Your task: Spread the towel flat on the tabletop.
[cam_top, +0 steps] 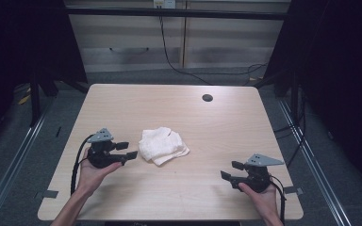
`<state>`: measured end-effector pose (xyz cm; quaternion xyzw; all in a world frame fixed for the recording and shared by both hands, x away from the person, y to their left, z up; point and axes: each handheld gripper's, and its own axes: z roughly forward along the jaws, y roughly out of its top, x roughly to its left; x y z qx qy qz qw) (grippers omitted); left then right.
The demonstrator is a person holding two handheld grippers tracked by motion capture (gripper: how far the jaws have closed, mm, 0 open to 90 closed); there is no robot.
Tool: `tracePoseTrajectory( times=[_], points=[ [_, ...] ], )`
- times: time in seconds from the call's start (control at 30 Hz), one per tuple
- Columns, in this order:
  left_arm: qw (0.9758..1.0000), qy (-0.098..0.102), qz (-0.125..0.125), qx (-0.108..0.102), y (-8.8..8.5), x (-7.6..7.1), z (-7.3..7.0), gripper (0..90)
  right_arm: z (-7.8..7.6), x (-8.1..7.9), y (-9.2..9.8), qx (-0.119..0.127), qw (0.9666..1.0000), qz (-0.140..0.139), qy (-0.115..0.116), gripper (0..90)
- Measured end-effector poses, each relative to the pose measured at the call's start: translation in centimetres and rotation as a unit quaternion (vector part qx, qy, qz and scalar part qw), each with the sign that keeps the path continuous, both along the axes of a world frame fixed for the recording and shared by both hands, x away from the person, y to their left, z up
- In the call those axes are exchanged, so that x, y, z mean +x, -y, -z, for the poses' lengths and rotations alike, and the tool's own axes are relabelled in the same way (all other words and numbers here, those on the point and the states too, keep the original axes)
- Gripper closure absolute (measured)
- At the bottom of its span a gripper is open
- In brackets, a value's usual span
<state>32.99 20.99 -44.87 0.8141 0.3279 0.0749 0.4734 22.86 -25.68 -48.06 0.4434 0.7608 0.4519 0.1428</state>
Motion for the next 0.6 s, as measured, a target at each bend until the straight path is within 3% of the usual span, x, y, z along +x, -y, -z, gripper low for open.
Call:
tracePoseTrajectory(
  times=[0.17,0.23,0.33,0.4,0.5,0.57,0.6],
  points=[
    [0.9999,-0.008,0.005,0.012,1.2,1.3,0.6,50.3,0.1,0.0,0.1,-0.002,1.0,0.0,-0.004,34.9],
    [0.9999,-0.009,0.002,0.008,1.3,1.6,0.7,48.4,0.1,-0.1,0.1,-0.004,1.0,-0.002,-0.006,35.2],
    [0.9998,-0.009,-0.008,0.017,1.9,2.4,1.0,42.0,0.2,-0.1,0.1,-0.003,1.0,-0.004,-0.008,35.5],
    [0.9996,-0.022,-0.009,0.017,2.5,3.3,1.8,41.7,0.2,-0.1,0.1,-0.002,1.0,-0.005,-0.007,35.5],
    [0.9987,-0.039,0.001,0.032,3.2,3.4,2.7,39.6,0.2,-0.1,0.1,-0.003,0.9999,-0.008,-0.008,35.4],
    [0.9986,-0.032,0.004,0.041,3.4,3.2,2.8,38.1,0.2,-0.2,0.1,-0.003,0.9999,-0.009,-0.01,35.4],
    [0.9976,-0.026,0.016,0.063,3.8,2.9,3.1,38.3,0.2,-0.2,0.2,-0.003,0.9999,-0.01,-0.009,35.4]
  ],
)
